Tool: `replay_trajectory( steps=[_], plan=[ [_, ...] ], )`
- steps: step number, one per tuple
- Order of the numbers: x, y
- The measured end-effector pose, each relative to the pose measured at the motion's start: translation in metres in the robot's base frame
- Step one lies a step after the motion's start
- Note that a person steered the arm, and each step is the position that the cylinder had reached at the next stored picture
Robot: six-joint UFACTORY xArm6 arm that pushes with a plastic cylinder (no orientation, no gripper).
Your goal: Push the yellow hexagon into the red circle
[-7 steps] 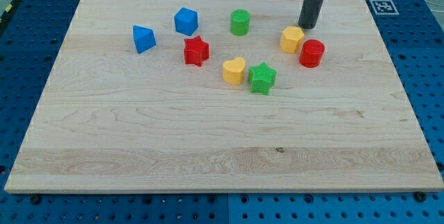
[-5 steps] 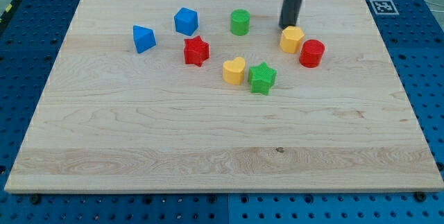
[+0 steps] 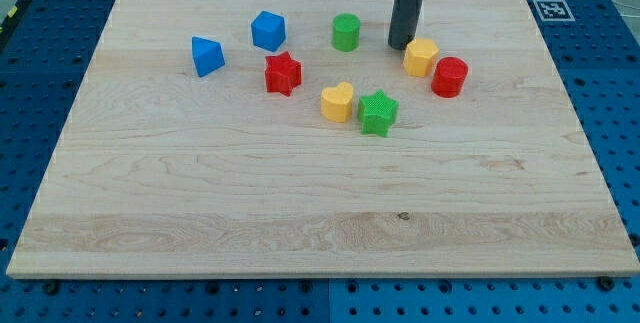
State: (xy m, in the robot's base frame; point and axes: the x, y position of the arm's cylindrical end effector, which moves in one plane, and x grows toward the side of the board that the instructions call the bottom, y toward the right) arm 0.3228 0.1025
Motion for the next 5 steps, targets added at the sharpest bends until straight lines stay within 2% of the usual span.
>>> replay_trajectory(
  steps=[5],
  plan=[
    [0.007,0.029]
  ],
)
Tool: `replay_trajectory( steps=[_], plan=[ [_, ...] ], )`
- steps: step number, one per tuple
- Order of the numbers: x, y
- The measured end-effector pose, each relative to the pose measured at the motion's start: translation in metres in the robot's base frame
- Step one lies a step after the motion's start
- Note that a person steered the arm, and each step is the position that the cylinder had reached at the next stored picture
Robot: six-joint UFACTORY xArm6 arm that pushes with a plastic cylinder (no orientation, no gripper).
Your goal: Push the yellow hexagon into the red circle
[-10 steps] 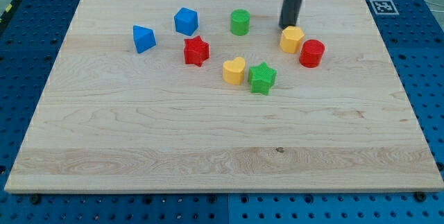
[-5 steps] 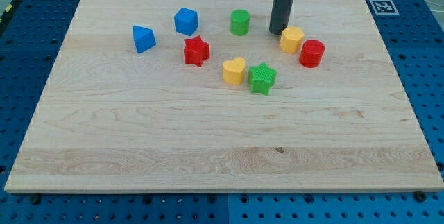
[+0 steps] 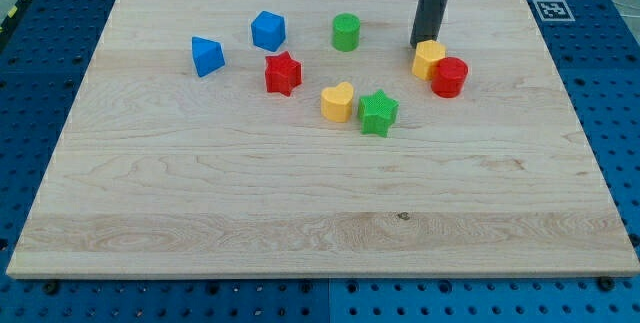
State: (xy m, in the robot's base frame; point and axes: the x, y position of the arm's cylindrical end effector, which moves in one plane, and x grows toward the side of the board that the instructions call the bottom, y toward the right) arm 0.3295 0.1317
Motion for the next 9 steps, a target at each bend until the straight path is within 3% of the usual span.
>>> replay_trajectory(
  steps=[4,6,9],
  plan=[
    [0.019,0.014],
    [0.016,0.062],
    [0.072,0.09]
  ],
)
